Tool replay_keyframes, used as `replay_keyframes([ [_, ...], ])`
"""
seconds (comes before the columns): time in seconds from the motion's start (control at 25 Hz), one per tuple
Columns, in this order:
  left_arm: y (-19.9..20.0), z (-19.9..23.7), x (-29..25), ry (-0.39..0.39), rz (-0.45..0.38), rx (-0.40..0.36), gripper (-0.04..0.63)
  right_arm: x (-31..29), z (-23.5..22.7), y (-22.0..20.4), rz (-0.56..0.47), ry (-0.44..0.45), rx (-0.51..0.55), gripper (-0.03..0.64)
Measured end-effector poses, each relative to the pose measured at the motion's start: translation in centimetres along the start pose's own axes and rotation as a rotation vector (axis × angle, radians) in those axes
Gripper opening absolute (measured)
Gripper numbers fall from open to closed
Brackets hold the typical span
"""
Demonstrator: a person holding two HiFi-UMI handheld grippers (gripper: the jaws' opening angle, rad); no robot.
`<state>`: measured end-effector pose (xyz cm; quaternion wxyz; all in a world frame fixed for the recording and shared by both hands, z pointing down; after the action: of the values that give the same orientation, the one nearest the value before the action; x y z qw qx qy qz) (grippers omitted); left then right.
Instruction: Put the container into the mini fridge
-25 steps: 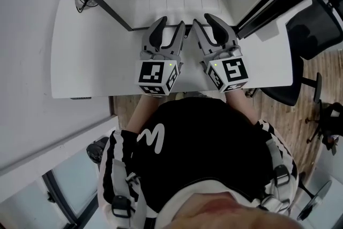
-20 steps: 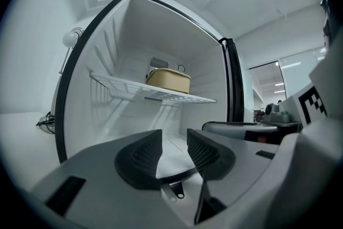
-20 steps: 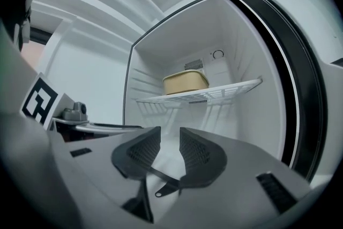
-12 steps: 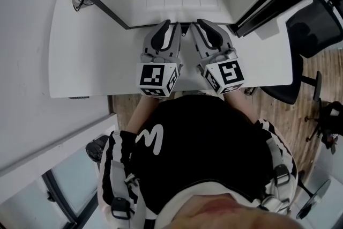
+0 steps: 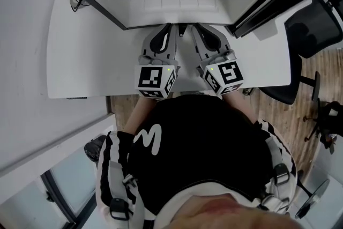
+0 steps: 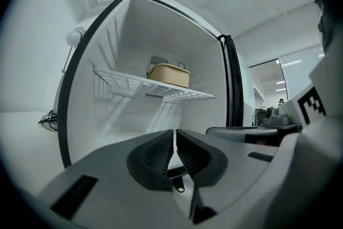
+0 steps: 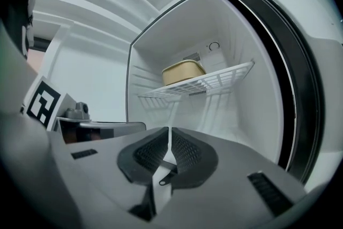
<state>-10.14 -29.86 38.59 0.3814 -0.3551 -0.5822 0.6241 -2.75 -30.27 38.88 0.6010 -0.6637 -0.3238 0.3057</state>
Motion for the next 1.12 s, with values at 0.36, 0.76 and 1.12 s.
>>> replay_keyframes([
  [0.36, -0.08, -0.35, -0.22, -0.001, -0.011, 0.012, 0.018, 0.07, 0.46, 0.08, 0.001, 0.008, 0.047, 0.011],
  [0.76, -0.05, -0.52, -0.46, -0.008, -0.013, 0.007, 0.017, -0.26, 0.21, 0.17, -0.004, 0.004, 0.047, 0.009],
  [1.12, 0.08, -0.13, -0.65, -0.004, -0.015, 0.007, 0.017, -0.57, -0.02, 0.28, -0.008, -0.005, 0.062, 0.009],
])
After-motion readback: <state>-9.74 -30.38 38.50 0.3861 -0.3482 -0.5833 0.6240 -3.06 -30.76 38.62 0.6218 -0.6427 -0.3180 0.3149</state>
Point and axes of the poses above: the fingertips, and each gripper's own axes: x backward along the fingers, z to its left, y out of its top, the point moved 1 cm from there along x, backward along the fingers, and after that the axes turned 5 degrees about -y, right-handed, at the moved point
